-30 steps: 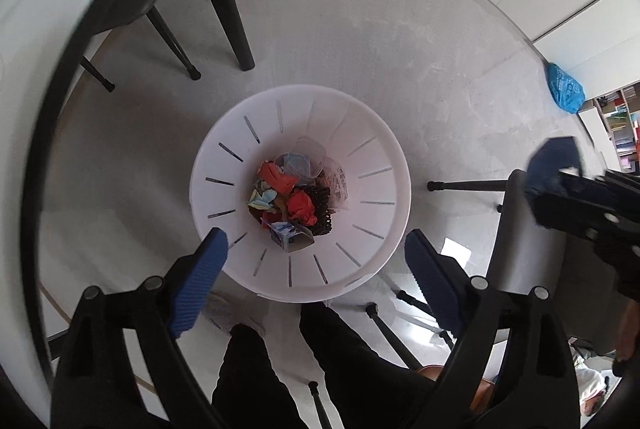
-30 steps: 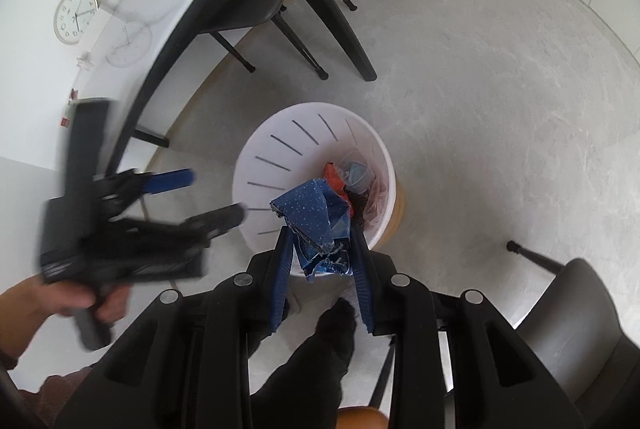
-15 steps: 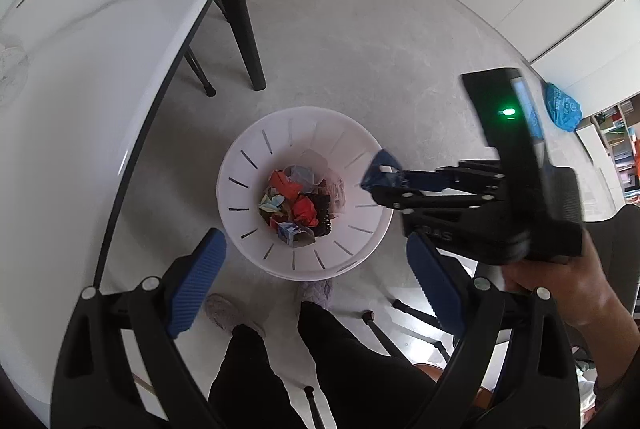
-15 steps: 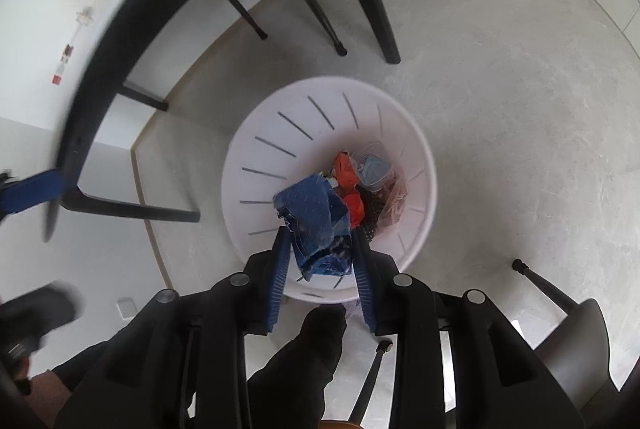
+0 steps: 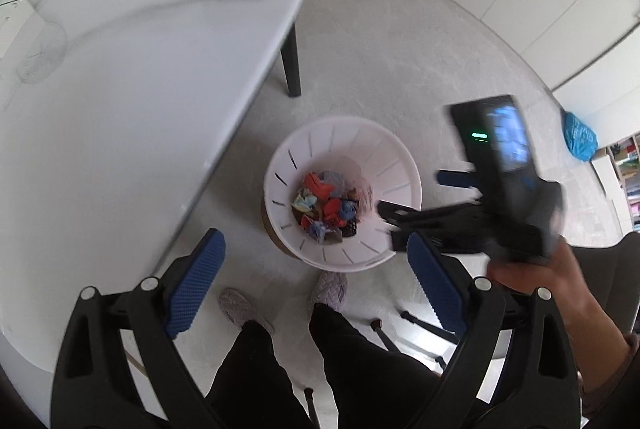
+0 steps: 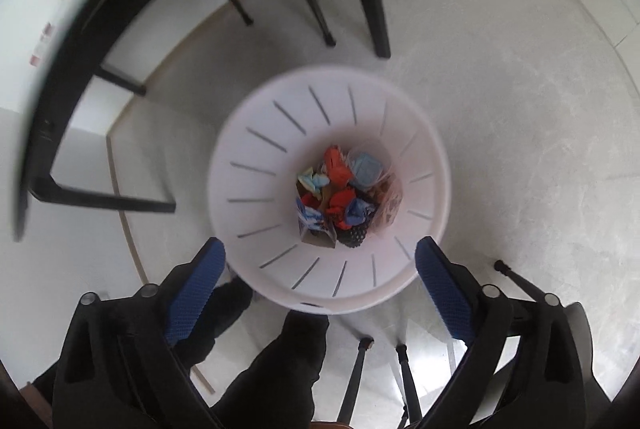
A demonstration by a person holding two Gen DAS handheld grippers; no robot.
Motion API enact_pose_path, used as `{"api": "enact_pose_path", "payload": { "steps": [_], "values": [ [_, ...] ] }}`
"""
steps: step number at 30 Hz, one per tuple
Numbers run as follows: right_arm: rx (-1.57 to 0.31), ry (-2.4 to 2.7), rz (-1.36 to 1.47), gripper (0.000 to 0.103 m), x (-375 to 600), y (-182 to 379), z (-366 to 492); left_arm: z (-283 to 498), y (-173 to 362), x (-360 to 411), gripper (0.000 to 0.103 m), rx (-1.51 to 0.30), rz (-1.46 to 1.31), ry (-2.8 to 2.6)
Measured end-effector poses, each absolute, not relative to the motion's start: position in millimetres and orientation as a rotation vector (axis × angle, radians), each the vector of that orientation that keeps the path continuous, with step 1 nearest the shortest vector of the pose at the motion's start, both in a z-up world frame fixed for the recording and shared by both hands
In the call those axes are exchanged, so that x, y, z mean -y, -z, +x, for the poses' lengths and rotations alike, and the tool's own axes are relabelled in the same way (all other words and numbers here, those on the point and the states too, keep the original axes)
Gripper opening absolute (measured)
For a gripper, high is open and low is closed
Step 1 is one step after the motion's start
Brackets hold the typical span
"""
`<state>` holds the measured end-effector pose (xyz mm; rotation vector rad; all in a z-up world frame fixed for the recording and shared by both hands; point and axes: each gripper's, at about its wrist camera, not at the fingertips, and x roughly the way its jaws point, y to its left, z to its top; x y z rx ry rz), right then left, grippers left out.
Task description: Collect trash
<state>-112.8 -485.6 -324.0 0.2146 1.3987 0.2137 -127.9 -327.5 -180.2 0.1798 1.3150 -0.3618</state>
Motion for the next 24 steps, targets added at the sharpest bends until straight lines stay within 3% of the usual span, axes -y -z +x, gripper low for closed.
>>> {"api": "enact_pose_path", "payload": {
  "steps": [11,24],
  "values": [
    [-1.113,-0.267,0.203,0.101,456,119,-133,-99,66,265,0.093,-1.085,0.145,0.292],
    [-0.92,-0.034,0.328,0.101,350,46,-86,-24,-6,154,0.095,-0.908,0.171,0.33]
  ]
}}
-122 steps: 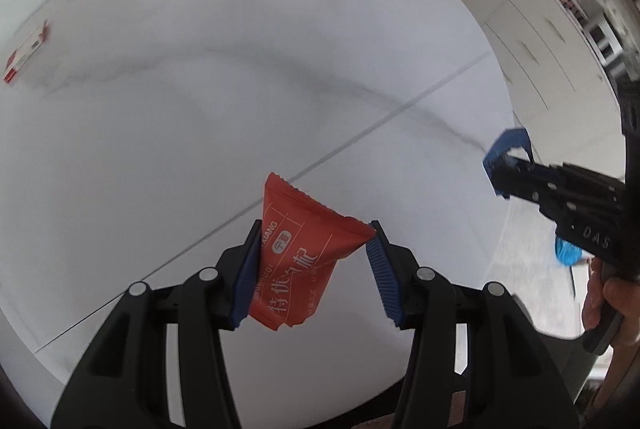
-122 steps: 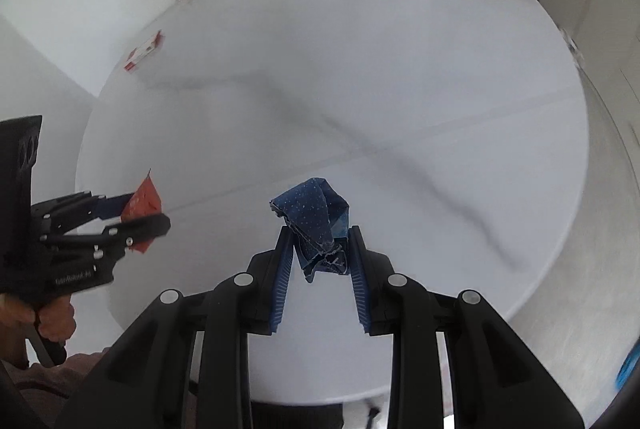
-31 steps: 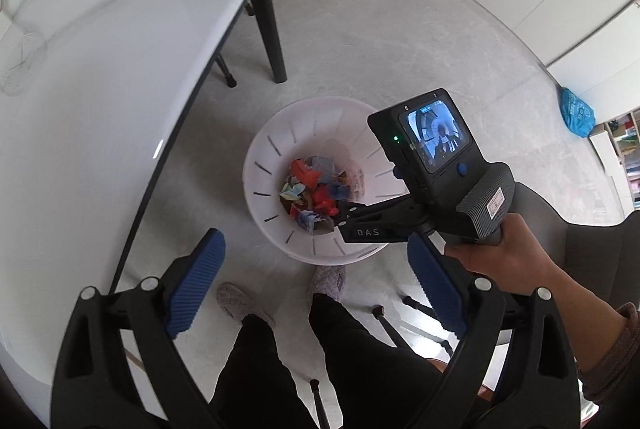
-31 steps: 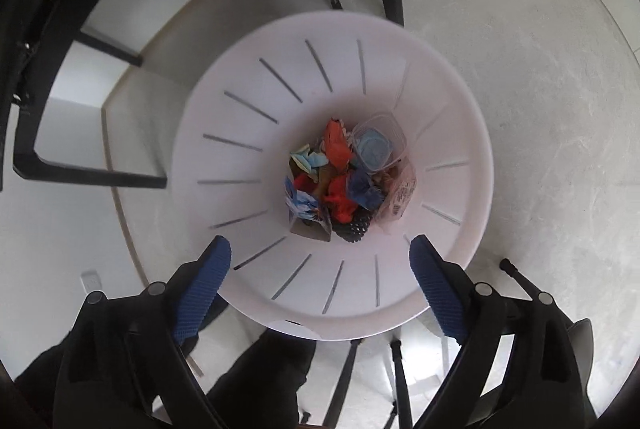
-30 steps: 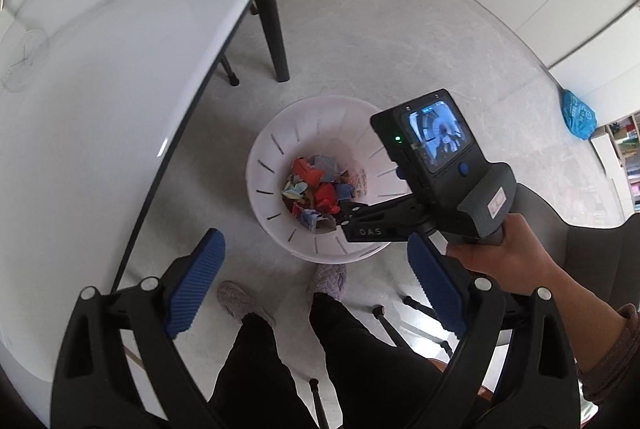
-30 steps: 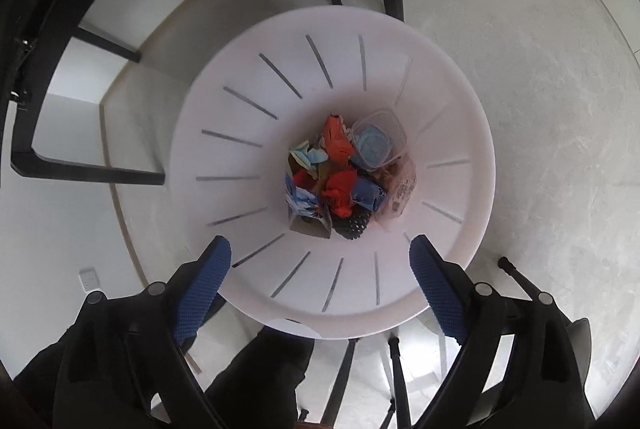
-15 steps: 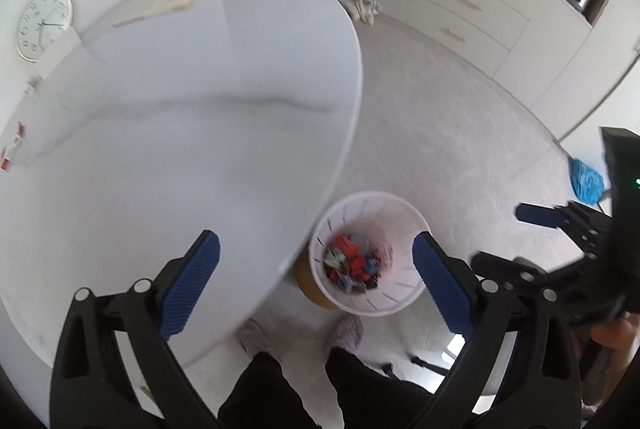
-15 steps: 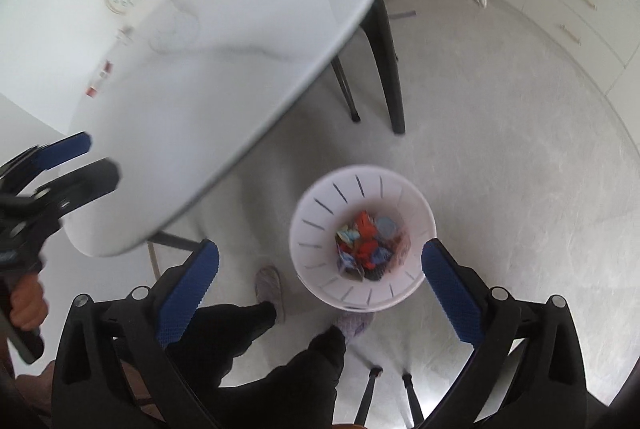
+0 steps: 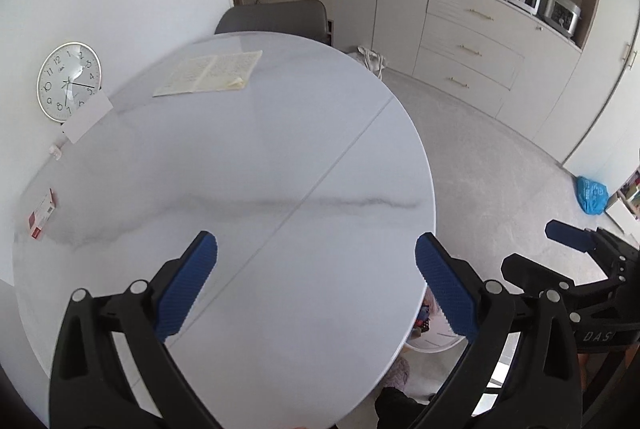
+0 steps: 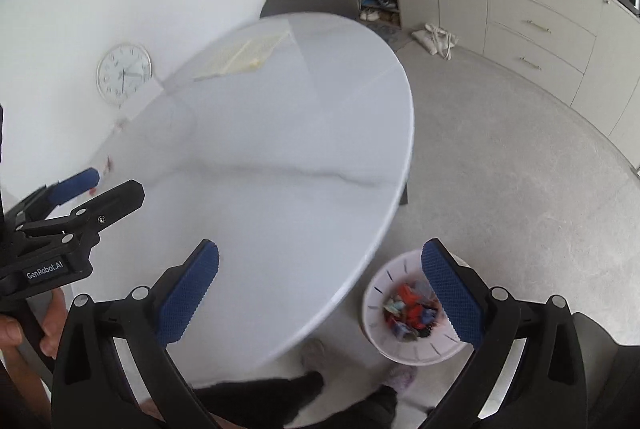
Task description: Collect trash
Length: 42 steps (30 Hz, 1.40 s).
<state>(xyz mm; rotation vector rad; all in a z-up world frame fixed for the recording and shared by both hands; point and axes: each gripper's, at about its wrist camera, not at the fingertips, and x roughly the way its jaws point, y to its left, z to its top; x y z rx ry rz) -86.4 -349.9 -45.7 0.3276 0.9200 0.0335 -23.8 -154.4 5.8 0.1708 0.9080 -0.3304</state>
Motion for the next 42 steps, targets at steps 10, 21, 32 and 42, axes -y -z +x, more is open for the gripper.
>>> {"api": "enact_pose_path", "payload": {
  "steps": [10,21,32,42],
  "values": [
    [-0.741,-0.011,0.165,0.101,261,-36,-30,32,-65,64,0.095,-0.772,0.114,0.247],
    [-0.826,-0.17,0.044,0.101,216,-26,-18,21,-46,31,0.095,-0.88,0.033,0.104],
    [-0.927,-0.293,-0.026,0.101,194,2,-21,-6,-10,18,0.095,-0.979,-0.061,-0.023],
    [-0.972,-0.31,-0.027,0.101,196,18,-22,-6,-1,21,0.095,-1.014,-0.056,-0.053]
  ]
}}
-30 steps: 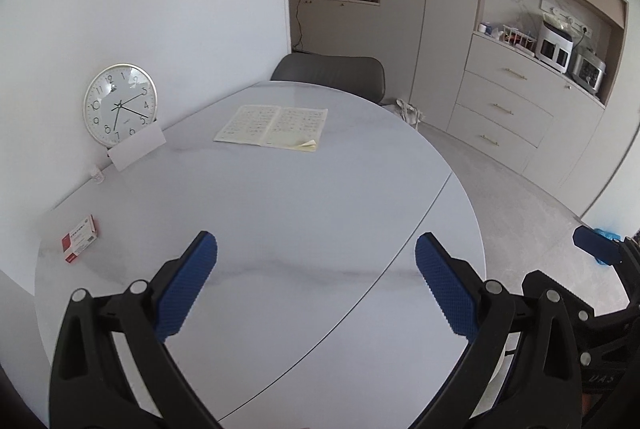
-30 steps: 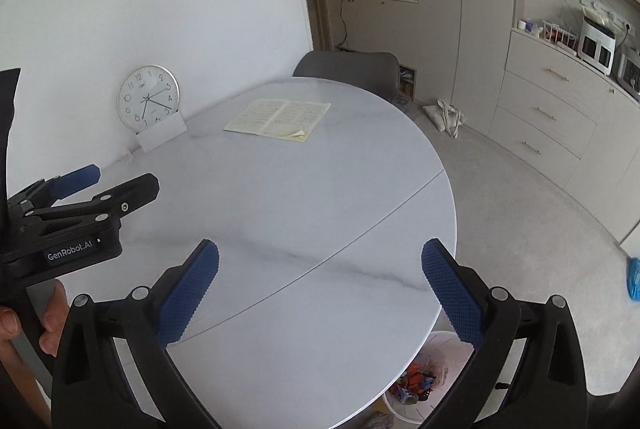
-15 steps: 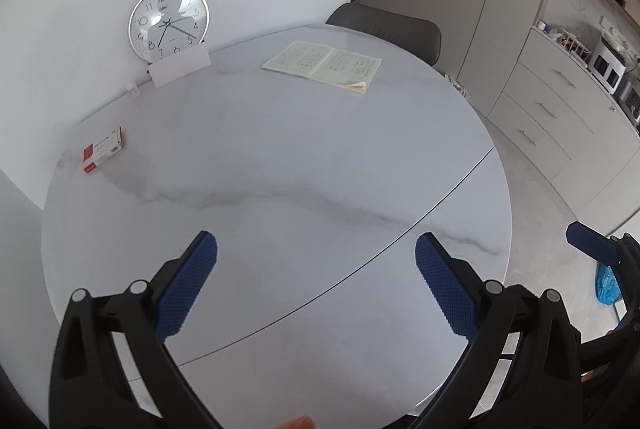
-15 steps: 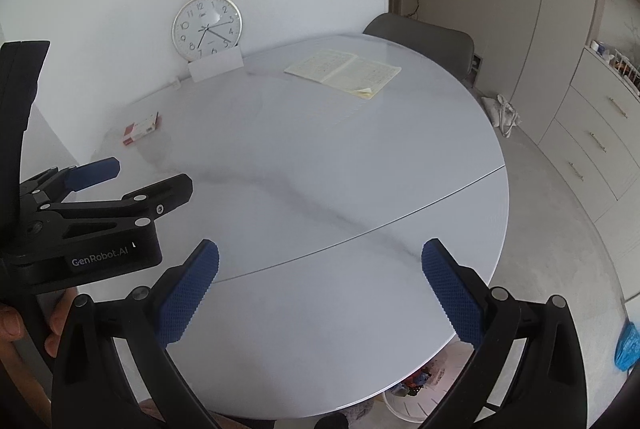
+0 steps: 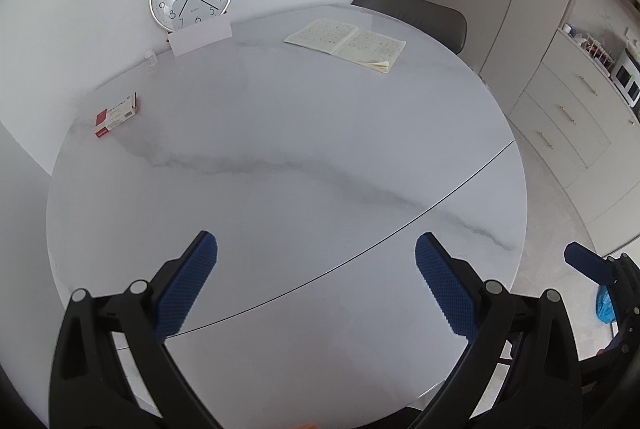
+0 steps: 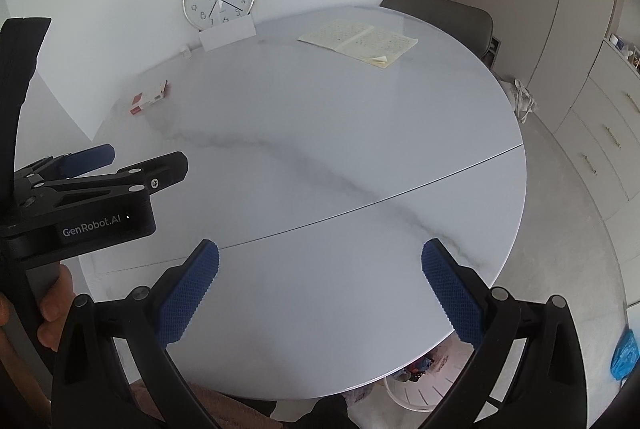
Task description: Collect trash
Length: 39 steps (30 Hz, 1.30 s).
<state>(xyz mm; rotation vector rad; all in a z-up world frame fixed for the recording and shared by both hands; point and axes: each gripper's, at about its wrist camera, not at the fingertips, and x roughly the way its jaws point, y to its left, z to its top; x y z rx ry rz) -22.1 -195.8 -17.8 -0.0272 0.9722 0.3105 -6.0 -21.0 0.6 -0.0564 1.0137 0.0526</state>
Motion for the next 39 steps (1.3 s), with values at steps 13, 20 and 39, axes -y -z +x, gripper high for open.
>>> {"api": "enact_pose_path", "payload": {
  "steps": [13,20,39],
  "values": [
    [-1.007,-0.292,-0.036,0.101,191,25,-19,0,15,10,0.095,-1.057,-0.06,-0.052],
    [-1.014,-0.284,-0.036,0.101,189,26,-20,1,16,8,0.095,-1.06,-0.051,-0.046],
    [-1.017,-0.265,-0.026,0.101,196,28,-26,2,18,7,0.095,-1.061,-0.028,-0.019]
  ]
}}
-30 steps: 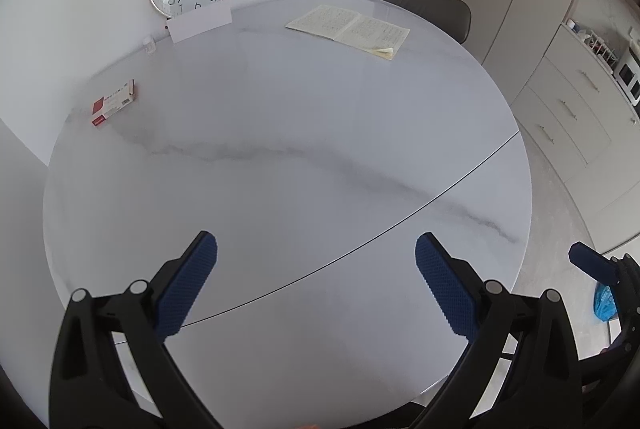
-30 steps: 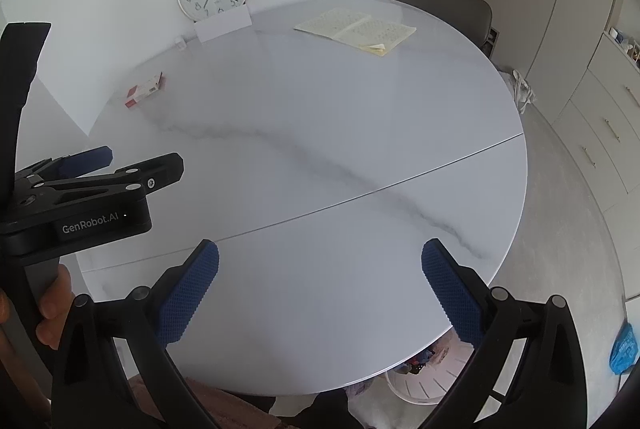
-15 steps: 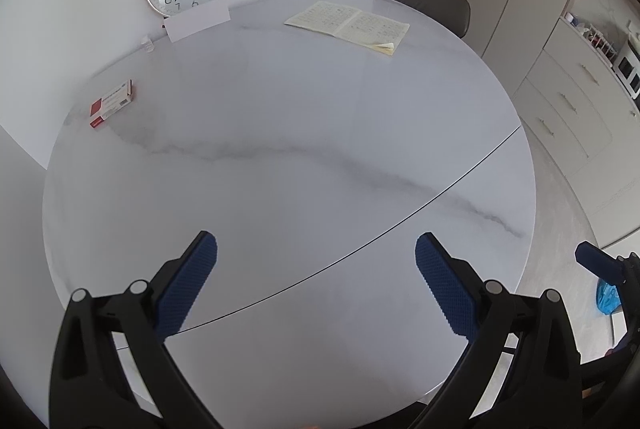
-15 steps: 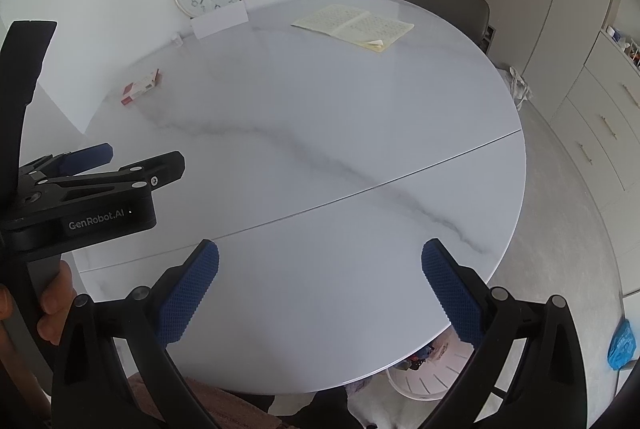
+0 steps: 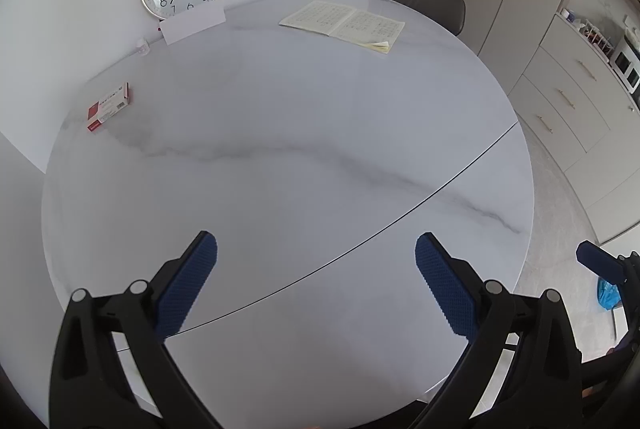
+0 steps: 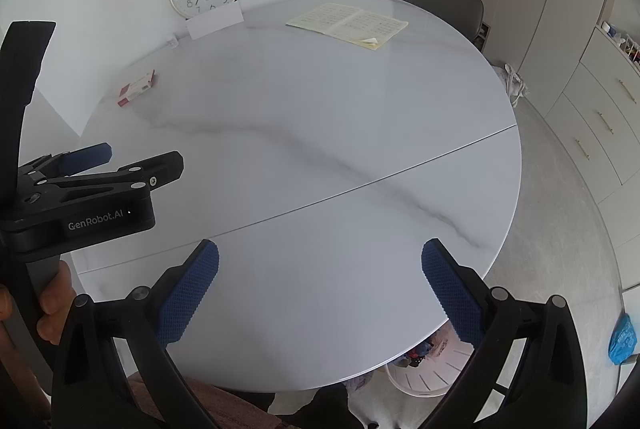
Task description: Collect trash
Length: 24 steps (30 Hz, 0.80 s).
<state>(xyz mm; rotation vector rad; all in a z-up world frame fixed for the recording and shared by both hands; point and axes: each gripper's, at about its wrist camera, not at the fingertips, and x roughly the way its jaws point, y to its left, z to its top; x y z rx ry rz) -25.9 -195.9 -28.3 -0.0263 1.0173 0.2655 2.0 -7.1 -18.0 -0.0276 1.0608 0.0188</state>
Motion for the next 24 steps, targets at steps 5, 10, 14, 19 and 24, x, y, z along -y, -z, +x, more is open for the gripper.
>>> {"api": "enact_pose_path", "payload": {
  "steps": [5,10,14,19,24],
  "values": [
    [-1.017,-0.264,-0.026,0.101,198,28,-26,1,18,7,0.095,-1.061,-0.02,-0.013],
    [-1.016,-0.264,-0.025,0.101,201,28,-26,2,17,6,0.095,-1.065,-0.019,-0.006],
    [-1.015,-0.26,-0.023,0.101,203,28,-26,1,17,8,0.095,-1.063,-0.015,-0.002],
    [-1.013,-0.254,-0.023,0.101,205,28,-27,0,16,9,0.095,-1.062,-0.01,0.011],
    [-1.013,-0.245,-0.019,0.101,207,28,-29,0,14,12,0.095,-1.055,-0.005,0.027]
  ]
}}
